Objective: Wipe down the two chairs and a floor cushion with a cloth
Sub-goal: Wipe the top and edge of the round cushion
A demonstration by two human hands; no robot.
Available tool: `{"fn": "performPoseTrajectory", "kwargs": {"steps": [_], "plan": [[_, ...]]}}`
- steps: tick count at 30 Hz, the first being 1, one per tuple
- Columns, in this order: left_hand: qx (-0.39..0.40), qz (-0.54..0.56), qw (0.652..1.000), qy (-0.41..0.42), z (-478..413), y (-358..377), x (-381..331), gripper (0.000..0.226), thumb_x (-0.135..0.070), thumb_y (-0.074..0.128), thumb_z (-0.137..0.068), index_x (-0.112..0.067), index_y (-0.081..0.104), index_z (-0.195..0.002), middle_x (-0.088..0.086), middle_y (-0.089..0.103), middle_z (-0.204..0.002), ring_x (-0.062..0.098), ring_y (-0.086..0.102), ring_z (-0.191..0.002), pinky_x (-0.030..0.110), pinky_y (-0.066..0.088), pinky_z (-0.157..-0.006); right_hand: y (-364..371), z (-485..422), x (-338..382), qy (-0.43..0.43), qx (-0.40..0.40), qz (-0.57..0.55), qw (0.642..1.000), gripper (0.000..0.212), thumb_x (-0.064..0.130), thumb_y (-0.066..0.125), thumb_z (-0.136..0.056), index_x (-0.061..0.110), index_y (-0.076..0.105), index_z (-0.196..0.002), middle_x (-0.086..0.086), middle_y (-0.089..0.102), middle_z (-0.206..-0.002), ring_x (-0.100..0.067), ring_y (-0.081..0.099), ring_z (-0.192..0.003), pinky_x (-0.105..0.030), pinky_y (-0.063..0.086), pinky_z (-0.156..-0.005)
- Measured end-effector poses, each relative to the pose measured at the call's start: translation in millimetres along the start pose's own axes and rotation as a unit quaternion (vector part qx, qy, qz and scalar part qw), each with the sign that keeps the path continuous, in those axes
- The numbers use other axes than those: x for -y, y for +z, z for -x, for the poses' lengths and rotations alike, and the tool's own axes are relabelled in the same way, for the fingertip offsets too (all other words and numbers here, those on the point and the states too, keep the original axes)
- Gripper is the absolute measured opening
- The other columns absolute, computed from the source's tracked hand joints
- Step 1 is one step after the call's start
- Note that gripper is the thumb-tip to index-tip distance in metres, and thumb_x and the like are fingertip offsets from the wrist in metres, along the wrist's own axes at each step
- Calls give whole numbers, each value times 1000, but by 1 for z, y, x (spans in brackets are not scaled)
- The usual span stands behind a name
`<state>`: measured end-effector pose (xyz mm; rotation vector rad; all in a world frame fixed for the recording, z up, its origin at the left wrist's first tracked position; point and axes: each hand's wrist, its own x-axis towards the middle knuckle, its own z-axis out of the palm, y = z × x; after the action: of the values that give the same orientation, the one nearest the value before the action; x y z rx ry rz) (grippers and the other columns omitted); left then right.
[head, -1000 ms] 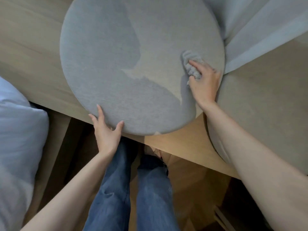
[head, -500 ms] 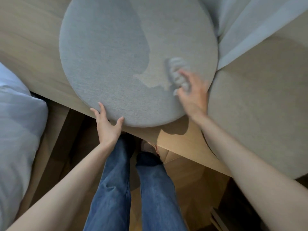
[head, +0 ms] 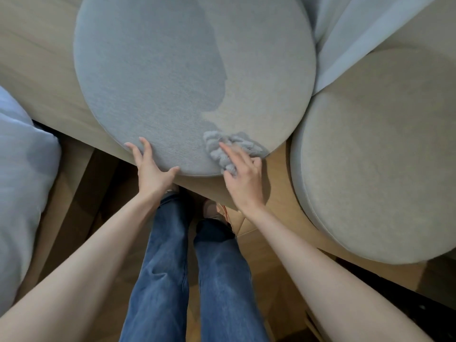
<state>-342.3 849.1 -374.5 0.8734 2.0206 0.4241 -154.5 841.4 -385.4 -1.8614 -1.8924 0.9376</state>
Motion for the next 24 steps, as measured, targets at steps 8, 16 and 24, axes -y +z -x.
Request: {"fn": "performPoseTrajectory", "kwargs": {"steps": [8,16,24], "plan": [[23,6,999,23,2,0,8,104,-8,74,-81,-20,0,-153,5,-25,-157,23,2,-148,40,25,-117,-83,-60,-57,102,-131,-18,986,61,-4,55,-80,18,51,-137,-1,51,-140,-18,44,-127,-15,21,-105],[36,30,999,8,4,2,5,104,-8,74,-81,-20,0,-153,5,-27,-156,24,3,-148,37,23,-118,9,12,9,103,-7,-91,991,60,7,63,-82,26,43,-136,4,38,-139,-14,33,-128,-30,38,-106],[-17,129,991,-29,6,-44,10,63,2,57,-90,-19,38,-146,2,28,-155,20,54,-120,34,52,-95,-26,-22,61,14,-5,-130,991,60,8,63,-78,28,52,-134,3,52,-126,-18,50,-115,-34,45,-97]]}}
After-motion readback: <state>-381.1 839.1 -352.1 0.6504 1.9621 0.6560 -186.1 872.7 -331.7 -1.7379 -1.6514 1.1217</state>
